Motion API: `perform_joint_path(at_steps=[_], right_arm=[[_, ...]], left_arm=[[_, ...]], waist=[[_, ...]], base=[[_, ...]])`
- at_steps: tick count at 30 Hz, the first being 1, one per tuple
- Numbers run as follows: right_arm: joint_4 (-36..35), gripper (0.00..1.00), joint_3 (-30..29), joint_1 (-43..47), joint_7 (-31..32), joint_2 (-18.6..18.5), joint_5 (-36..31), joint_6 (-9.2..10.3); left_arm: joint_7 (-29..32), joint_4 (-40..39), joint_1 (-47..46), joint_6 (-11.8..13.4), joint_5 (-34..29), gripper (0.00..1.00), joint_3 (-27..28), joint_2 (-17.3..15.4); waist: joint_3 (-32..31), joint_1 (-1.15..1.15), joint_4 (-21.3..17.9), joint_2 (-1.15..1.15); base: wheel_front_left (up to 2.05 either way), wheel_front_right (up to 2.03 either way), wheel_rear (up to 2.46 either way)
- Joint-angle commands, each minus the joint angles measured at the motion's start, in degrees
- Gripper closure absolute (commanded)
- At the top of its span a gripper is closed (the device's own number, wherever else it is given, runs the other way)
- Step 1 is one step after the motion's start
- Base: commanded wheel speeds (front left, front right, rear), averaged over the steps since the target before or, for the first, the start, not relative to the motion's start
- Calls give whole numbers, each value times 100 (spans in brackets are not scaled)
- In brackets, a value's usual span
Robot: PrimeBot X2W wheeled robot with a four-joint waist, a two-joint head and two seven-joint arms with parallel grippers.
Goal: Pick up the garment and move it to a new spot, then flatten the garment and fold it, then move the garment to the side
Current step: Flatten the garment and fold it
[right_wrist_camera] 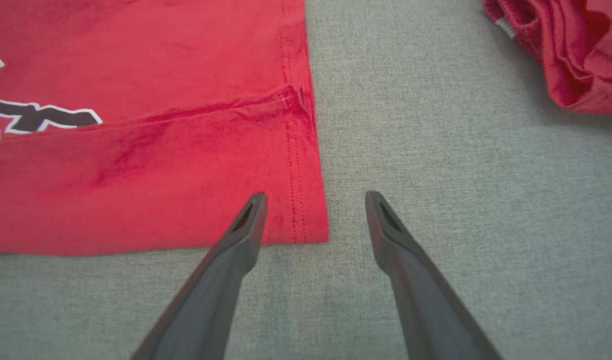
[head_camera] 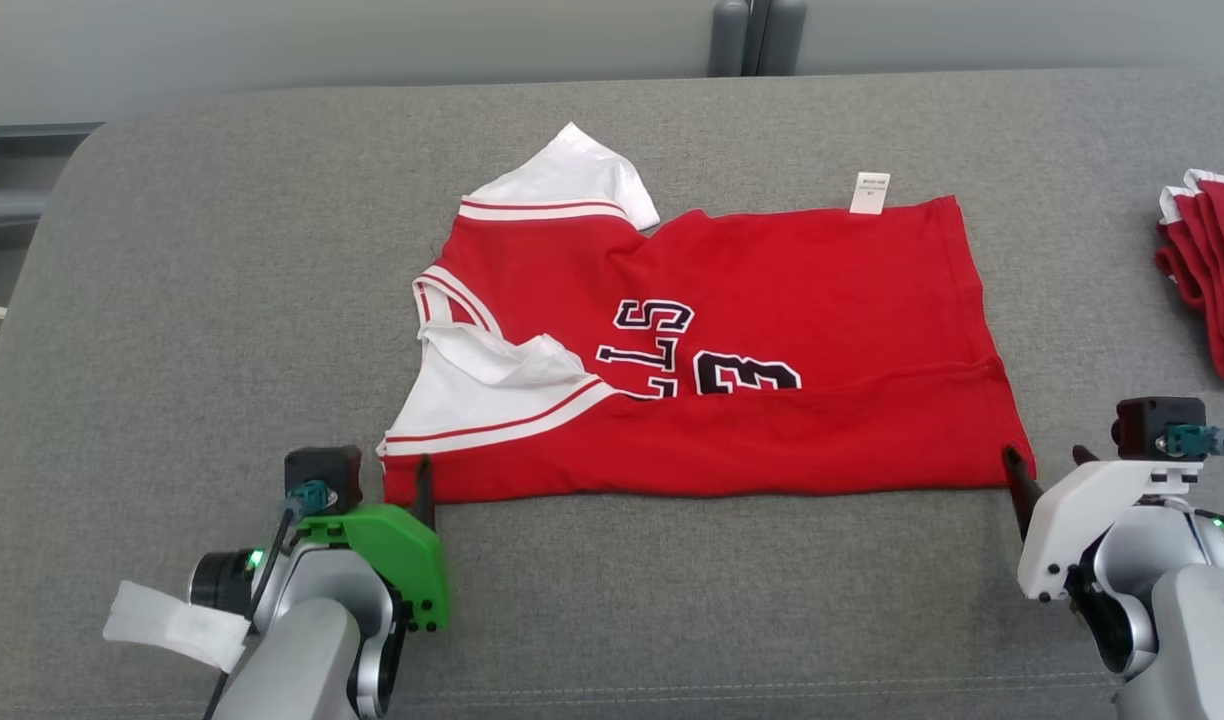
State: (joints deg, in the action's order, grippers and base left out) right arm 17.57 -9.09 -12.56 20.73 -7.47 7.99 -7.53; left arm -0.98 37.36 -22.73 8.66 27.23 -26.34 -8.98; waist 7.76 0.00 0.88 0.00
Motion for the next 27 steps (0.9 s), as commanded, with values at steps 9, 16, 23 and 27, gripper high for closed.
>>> perform_joint_path(at_steps=[9,16,23,27], right_arm=[[-211,0,-37,68,158,128,-150,9],[43,0,-83,-216,422,153,-384,8],[332,0,-113,-383,604,140,-454,8],[421,0,-133,-450,552,156,-430,8]], left_arm=[[170,-228,260,195,11,0,-32,-141],[455,-295,102,272,25,0,-83,-169],[792,-398,167,202,83,45,-216,-140],[825,-450,191,214,96,57,-231,-151]], waist=[[112,0,-66,0],[206,0,-40,0],[245,0,-14,0],[292,0,-12,0]], base=[[0,0,0],[0,0,0],[0,0,0],[0,0,0]])
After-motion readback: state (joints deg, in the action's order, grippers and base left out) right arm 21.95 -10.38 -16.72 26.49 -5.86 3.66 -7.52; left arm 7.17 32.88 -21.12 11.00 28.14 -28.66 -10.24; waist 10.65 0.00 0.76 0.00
